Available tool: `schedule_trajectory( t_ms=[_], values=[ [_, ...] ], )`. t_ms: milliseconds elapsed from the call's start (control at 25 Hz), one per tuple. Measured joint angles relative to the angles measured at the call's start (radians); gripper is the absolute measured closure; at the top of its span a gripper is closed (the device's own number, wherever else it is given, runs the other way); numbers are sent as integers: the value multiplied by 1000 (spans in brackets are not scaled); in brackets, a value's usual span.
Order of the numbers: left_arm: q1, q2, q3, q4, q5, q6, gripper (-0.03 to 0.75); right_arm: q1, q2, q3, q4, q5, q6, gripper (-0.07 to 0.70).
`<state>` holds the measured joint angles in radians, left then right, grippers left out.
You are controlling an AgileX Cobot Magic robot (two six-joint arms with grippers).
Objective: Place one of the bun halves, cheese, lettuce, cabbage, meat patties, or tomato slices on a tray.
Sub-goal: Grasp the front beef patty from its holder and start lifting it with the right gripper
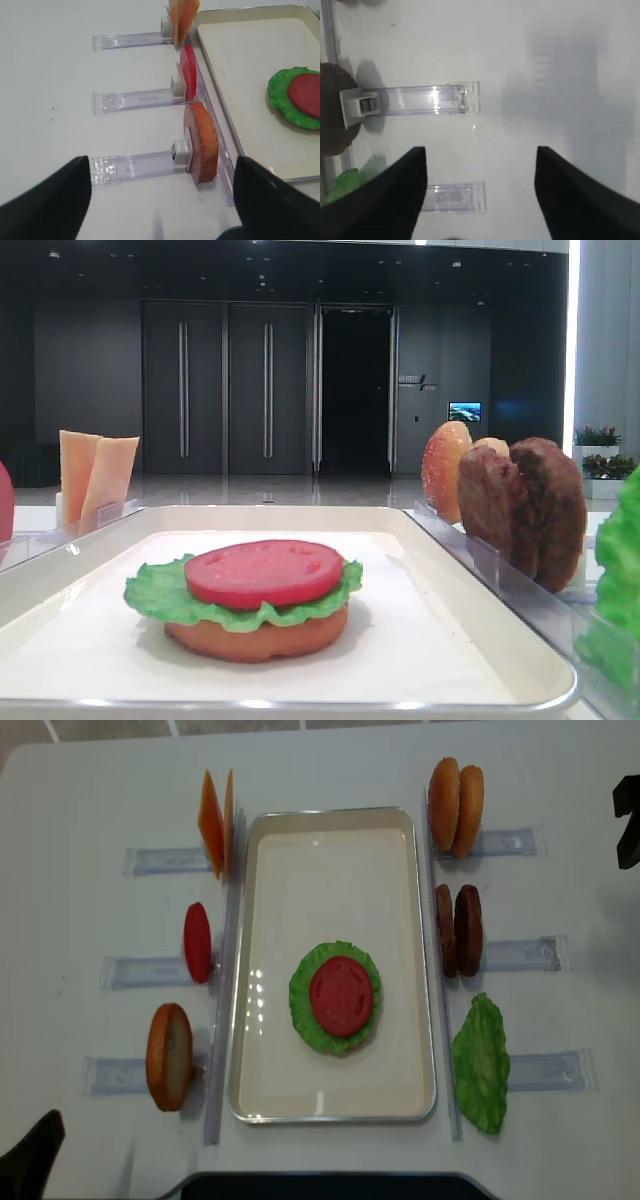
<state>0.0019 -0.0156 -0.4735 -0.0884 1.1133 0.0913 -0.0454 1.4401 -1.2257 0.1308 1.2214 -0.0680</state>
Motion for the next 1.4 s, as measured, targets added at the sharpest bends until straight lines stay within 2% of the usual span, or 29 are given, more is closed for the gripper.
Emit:
schedule_trajectory(
  t_ms=[240, 440, 600, 760, 1000, 1160, 1400],
  values=[
    [0, 0, 0, 0, 0, 0, 24, 50, 0, 0, -4, 0, 81, 161],
    [0, 0, 0, -1, 0, 0, 24, 162, 0, 0, -4, 0, 159, 161],
    [0, 0, 0, -1, 0, 0, 24, 266, 0, 0, -7, -2, 259, 161],
    [0, 0, 0, -1, 0, 0, 24, 375, 0, 0, -10, -38, 345, 161],
    [0, 0, 0, -1, 0, 0, 24, 512, 0, 0, -28, -70, 421, 147],
    [0, 0, 0, -1, 0, 0, 24, 561, 19, -10, -37, -101, 499, 145],
    [0, 0, 0, -1, 0, 0, 24, 630, 141, -92, -38, -116, 523, 145]
  ],
)
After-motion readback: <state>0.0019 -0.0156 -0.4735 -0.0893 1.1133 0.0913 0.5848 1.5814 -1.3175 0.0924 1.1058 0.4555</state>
